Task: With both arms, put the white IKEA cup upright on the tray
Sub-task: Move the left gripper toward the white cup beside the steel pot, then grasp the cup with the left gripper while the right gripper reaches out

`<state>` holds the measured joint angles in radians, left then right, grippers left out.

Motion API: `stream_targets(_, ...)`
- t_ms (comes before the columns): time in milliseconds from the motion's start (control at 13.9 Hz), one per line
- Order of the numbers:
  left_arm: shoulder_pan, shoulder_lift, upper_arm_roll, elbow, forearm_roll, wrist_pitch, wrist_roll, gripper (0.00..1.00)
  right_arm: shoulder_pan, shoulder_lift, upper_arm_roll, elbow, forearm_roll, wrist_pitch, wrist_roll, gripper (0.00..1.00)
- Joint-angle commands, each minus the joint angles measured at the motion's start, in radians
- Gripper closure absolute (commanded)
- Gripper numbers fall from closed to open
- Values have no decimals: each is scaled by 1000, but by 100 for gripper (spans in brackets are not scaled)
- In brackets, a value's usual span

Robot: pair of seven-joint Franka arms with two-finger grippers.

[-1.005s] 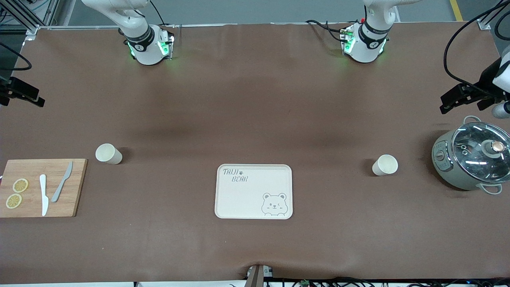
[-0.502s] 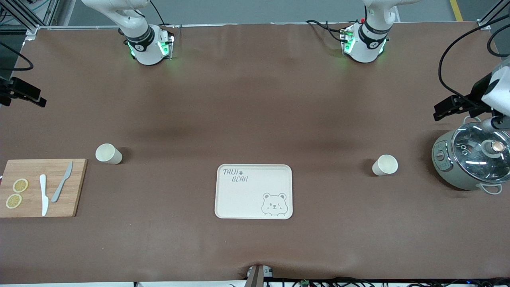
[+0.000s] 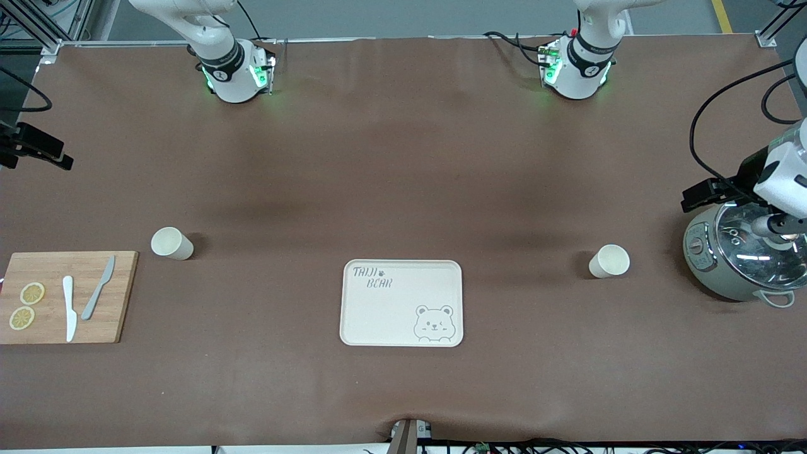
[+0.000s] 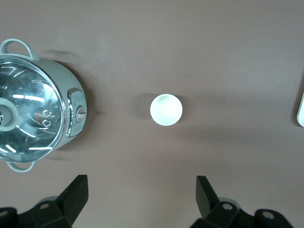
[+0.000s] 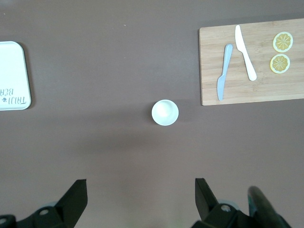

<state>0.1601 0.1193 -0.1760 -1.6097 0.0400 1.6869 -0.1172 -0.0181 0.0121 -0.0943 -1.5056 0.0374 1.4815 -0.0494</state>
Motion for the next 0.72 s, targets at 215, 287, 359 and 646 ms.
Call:
stream_targets(215,19,-6,-2,-146,-14,189,5,0,-17,9,4,7,29,3,-6,0)
stream_targets(287,22,3,-2,-171,-14,232,7,0,-17,9,4,7,30,3,-6,0)
stream_targets(359,28,17,-2,-191,-12,265,7,0,-17,9,4,8,30,6,-6,0)
stream_targets(646,27,83,-2,-283,-12,417,7,0,-26,22,2,7,33,34,-4,0)
